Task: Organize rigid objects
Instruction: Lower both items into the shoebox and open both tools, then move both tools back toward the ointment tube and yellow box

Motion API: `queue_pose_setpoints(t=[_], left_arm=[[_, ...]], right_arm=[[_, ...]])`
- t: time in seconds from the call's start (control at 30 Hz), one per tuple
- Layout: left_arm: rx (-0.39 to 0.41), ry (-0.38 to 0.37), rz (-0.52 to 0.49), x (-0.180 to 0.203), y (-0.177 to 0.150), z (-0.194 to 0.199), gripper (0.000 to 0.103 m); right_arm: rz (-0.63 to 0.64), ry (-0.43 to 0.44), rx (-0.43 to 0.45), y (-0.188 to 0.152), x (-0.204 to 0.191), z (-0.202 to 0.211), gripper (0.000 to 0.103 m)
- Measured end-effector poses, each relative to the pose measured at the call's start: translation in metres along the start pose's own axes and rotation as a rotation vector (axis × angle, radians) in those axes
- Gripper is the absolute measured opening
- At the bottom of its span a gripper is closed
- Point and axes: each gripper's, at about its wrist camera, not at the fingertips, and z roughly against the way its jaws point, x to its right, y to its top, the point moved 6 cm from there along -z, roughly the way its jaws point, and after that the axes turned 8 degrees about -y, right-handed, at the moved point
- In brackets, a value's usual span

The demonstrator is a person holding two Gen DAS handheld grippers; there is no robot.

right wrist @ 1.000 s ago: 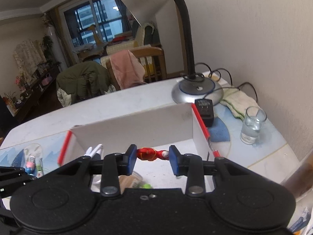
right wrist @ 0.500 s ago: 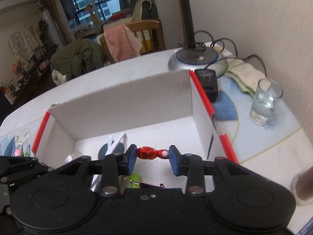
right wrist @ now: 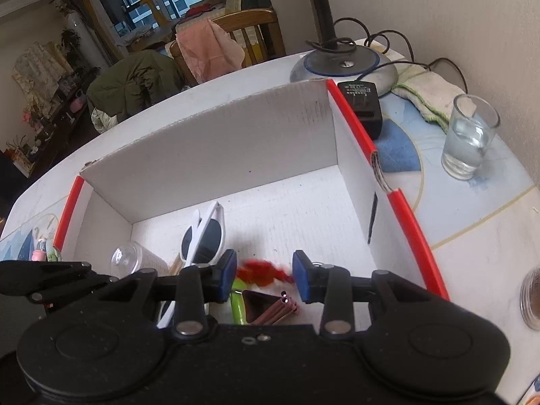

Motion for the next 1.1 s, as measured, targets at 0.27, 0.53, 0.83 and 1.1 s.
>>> queue_pose_setpoints(t=[0.27,0.53,0.83,1.1], left_arm=[[0.014,0.009,-0.002,0.0,-0.002,0.003,0.042],[0.037,0.012,0.006,-0.003,-0.005,0.016,0.051],[0.098,-0.004,0.022,-0.001,-0.015,0.044,0.054],[0.175,-0.011,0.057,-0.009,-0.025,0.084,0.054]], right_arm=[[-0.008,0.008,-0.001,-0.003,-0.001,0.006,0.04],[-0.019,-0.001,0.018,-0.005,0.002,0.017,0.049],[0.008,-0.008,0.057,-0.006,-0.007,0.038,0.055],[0.064,0.006,0.114,-0.01,-0.03,0.068,0.062]])
